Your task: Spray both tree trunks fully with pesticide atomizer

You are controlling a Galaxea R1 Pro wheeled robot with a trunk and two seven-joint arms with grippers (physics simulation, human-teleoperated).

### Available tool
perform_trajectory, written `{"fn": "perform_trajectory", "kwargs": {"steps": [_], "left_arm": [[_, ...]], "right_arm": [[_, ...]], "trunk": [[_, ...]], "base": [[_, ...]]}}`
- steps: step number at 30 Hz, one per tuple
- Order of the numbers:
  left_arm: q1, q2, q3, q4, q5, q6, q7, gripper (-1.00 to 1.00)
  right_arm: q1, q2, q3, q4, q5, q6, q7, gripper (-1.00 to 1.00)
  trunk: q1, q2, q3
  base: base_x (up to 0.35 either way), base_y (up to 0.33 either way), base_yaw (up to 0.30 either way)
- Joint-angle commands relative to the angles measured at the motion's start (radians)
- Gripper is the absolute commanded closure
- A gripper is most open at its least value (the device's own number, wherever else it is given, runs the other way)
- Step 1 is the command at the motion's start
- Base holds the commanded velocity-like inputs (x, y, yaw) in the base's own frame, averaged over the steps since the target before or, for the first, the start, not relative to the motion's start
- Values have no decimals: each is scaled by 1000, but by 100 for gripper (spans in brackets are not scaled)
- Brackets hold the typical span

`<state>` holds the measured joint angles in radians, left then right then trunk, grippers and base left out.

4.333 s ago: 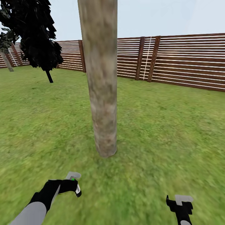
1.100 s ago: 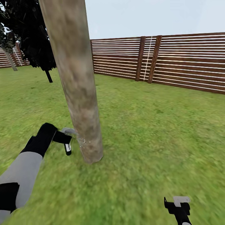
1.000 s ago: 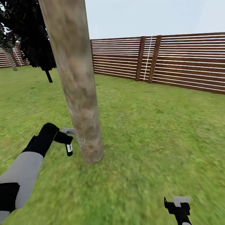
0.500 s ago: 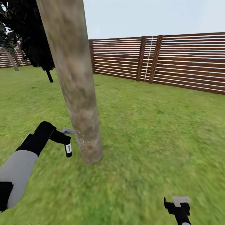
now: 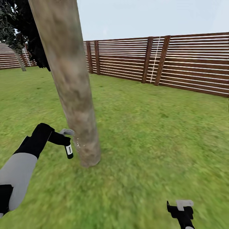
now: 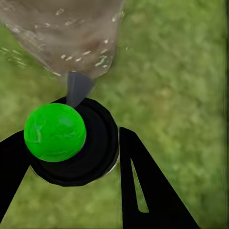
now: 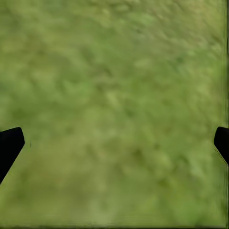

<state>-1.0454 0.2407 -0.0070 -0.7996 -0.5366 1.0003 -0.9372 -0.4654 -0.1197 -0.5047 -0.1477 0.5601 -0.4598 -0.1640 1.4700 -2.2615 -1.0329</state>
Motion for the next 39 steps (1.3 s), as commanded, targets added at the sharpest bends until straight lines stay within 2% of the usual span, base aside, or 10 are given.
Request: {"fn": "perform_trajectory", "kwargs": {"steps": [1, 9, 15, 18, 20, 22, 24, 28, 36, 39], "left_arm": [[-1, 0, -1, -1, -8, 5, -9, 100], [-2, 2, 2, -1, -8, 6, -9, 100], [-2, 11, 11, 1, -8, 5, 0, 100], [-1, 11, 56, 9, -8, 6, 97, 100], [-1, 1, 66, 12, -5, 6, 160, 100], [0, -38, 69, 24, -6, 6, 208, 100], [5, -54, 70, 38, -5, 6, 258, 100], [11, -57, 73, 43, -2, 6, 276, 100], [13, -48, 97, 43, -6, 6, 279, 100], [51, -55, 99, 45, 1, 5, 351, 100]], "right_arm": [[-1, 0, -5, 2, 11, -3, -5, -100], [-1, 0, -5, 2, 11, -3, -5, -100], [-1, 0, -5, 2, 11, -3, -5, -100], [-1, 0, -5, 2, 11, -3, -5, -100], [-1, 0, -5, 2, 11, -3, -5, -100], [-1, 0, -5, 2, 11, -3, -5, -100], [-1, -1, -5, 2, 11, -3, -5, -100], [-1, -1, -6, 2, 11, -3, -6, -100], [-1, 0, -5, 2, 11, -3, -5, -100], [-1, 0, -5, 2, 11, -3, -5, -100]], "trunk": [[0, 0, -1], [0, 0, -1], [0, 0, -1], [0, 0, -1], [0, 0, -1], [0, 0, -1], [0, 0, -1], [0, 0, -1], [0, 0, -1], [0, 0, -1]], "base": [[-134, -275, 0], [-163, -266, 10], [-95, -265, 241], [177, -219, 276], [238, -185, 262], [273, -152, 93], [283, -141, 14], [132, -209, 2], [-214, -211, 38], [181, -229, 261]]}}
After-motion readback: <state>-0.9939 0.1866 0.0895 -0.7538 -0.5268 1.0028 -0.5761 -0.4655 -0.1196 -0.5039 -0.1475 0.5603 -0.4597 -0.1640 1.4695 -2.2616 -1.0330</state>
